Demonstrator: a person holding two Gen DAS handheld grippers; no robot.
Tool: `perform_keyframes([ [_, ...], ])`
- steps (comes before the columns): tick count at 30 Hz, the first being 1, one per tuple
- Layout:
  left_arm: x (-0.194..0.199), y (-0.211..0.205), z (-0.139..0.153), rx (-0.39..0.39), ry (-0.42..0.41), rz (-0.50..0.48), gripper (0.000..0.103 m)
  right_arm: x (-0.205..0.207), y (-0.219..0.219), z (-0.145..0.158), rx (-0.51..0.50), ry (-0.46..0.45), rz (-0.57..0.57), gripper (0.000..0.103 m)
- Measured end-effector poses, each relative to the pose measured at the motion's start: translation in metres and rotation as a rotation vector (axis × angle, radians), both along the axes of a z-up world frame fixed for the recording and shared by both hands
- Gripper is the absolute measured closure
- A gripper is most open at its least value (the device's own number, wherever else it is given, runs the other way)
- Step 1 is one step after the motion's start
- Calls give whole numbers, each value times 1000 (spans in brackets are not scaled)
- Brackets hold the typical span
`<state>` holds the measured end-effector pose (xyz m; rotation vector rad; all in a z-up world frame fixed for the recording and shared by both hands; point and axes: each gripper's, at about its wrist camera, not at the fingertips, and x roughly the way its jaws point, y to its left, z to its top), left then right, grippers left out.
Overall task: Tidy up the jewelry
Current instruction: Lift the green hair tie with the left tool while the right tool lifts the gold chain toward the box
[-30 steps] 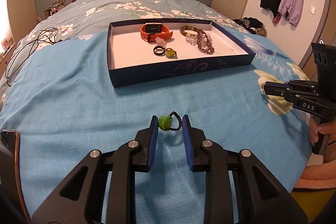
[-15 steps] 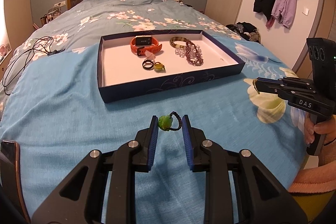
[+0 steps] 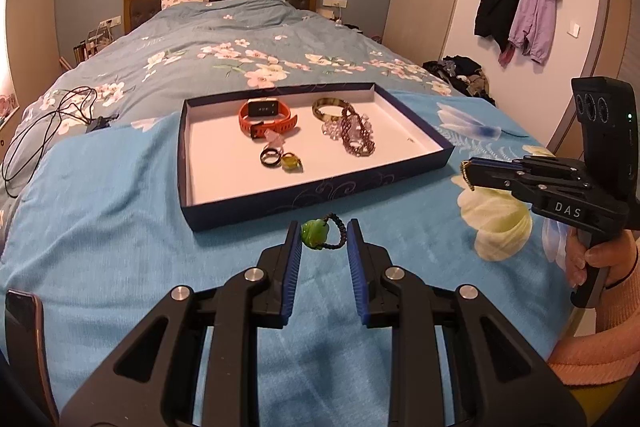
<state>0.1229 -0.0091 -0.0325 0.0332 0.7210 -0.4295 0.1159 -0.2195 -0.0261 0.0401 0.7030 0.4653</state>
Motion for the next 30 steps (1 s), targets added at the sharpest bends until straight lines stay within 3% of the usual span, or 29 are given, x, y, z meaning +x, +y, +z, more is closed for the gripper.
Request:
perform_keyframes([
  [30, 18, -12, 17, -1, -59, 9, 80, 24, 9, 15, 21, -44, 15, 98],
])
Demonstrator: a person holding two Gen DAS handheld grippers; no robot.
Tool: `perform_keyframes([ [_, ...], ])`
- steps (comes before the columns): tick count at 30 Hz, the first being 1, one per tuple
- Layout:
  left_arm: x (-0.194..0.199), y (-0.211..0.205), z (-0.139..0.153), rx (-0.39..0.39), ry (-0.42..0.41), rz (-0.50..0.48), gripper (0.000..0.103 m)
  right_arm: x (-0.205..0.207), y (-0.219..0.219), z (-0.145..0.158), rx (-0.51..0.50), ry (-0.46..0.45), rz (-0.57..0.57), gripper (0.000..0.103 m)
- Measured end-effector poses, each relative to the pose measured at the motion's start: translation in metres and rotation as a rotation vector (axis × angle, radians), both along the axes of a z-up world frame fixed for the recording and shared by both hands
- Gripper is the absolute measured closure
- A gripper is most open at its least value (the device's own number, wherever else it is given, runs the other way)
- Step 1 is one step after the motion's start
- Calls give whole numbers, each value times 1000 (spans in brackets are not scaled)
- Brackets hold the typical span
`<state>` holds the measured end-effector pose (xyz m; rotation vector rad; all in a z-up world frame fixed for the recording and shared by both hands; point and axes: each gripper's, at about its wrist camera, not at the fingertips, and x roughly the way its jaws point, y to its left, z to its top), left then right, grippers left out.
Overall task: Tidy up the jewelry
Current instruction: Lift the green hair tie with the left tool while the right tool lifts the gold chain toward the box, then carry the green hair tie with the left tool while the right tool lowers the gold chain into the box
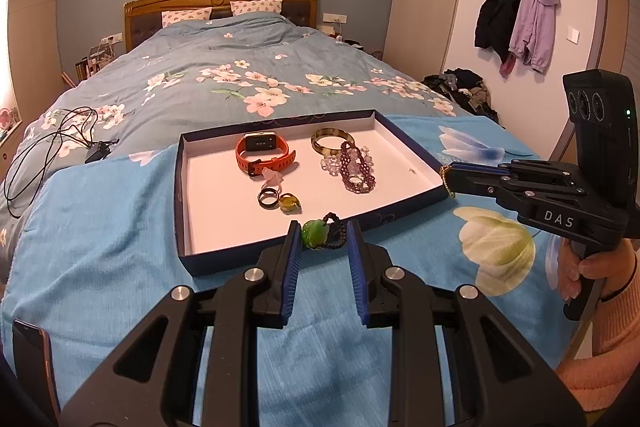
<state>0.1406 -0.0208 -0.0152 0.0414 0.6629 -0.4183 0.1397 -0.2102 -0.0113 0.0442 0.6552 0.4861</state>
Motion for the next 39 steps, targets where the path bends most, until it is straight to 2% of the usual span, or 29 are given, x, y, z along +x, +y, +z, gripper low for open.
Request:
perform_keyframes([
  [39, 41, -8, -4, 10, 11, 21, 80, 31, 5, 2, -15, 0, 2, 98],
])
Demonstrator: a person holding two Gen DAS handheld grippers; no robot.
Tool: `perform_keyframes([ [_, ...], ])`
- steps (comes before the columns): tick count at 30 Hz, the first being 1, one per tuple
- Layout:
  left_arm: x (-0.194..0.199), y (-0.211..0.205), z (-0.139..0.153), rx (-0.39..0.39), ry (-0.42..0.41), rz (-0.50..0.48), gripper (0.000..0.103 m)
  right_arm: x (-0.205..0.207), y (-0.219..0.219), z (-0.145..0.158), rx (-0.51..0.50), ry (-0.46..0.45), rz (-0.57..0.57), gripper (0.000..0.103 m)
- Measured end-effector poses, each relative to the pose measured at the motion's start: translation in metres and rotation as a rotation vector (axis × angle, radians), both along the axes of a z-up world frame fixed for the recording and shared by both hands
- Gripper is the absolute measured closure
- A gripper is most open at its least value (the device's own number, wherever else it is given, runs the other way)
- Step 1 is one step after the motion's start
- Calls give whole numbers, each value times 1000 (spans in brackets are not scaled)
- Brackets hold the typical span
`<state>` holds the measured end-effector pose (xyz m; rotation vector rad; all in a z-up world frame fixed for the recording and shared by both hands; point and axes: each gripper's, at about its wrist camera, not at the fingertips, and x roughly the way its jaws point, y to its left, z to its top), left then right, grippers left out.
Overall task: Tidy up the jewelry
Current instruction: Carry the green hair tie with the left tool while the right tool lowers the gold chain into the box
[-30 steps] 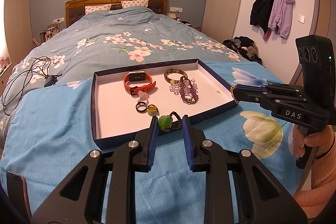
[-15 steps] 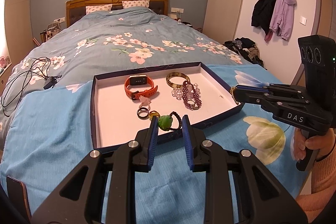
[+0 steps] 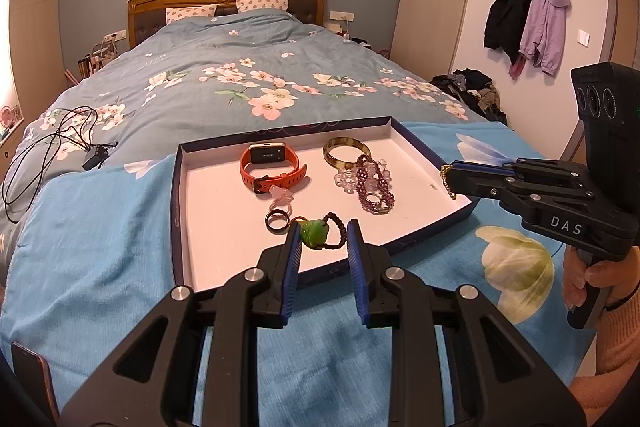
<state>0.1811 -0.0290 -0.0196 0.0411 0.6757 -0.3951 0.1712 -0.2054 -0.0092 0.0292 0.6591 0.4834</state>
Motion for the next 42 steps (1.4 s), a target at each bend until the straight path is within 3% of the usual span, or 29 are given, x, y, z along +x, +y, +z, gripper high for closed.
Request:
perform_keyframes([
  [42, 21, -4, -6, 18, 6, 8, 80, 27, 0, -10, -27, 19, -8, 98],
])
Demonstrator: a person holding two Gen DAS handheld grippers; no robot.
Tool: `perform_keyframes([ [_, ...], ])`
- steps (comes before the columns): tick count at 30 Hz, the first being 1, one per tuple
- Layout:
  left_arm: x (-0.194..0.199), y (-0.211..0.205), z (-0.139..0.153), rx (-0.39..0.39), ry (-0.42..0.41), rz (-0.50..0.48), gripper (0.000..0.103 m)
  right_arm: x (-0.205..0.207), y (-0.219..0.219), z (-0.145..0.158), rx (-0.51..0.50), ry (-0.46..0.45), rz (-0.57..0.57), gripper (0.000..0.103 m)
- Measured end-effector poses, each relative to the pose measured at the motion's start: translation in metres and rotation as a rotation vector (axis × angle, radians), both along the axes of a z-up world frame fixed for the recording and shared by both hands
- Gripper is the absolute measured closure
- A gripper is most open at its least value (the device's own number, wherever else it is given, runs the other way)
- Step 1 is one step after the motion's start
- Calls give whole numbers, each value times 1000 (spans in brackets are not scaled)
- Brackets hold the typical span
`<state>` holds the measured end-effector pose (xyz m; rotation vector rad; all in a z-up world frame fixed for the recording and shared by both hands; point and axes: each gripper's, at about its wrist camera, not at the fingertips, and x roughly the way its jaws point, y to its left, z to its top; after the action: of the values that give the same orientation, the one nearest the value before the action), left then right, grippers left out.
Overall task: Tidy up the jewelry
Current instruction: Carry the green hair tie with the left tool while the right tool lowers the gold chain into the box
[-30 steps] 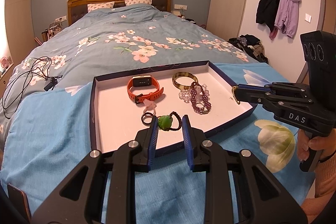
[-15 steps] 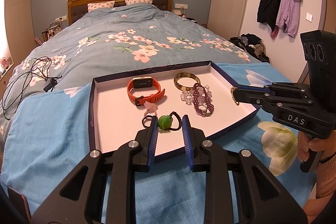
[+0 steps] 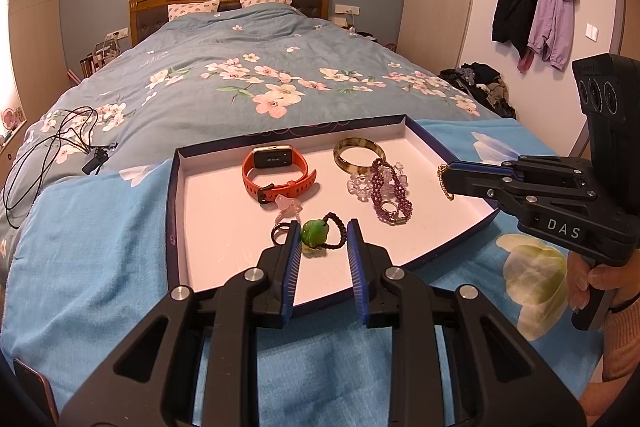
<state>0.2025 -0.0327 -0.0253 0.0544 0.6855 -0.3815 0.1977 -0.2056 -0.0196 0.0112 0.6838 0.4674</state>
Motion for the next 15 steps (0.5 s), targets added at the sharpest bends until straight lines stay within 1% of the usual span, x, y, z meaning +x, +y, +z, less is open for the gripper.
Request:
perform_keyframes([
  [15, 5, 1, -3, 3, 4, 6, 80, 6, 4, -1, -8, 1, 6, 98],
])
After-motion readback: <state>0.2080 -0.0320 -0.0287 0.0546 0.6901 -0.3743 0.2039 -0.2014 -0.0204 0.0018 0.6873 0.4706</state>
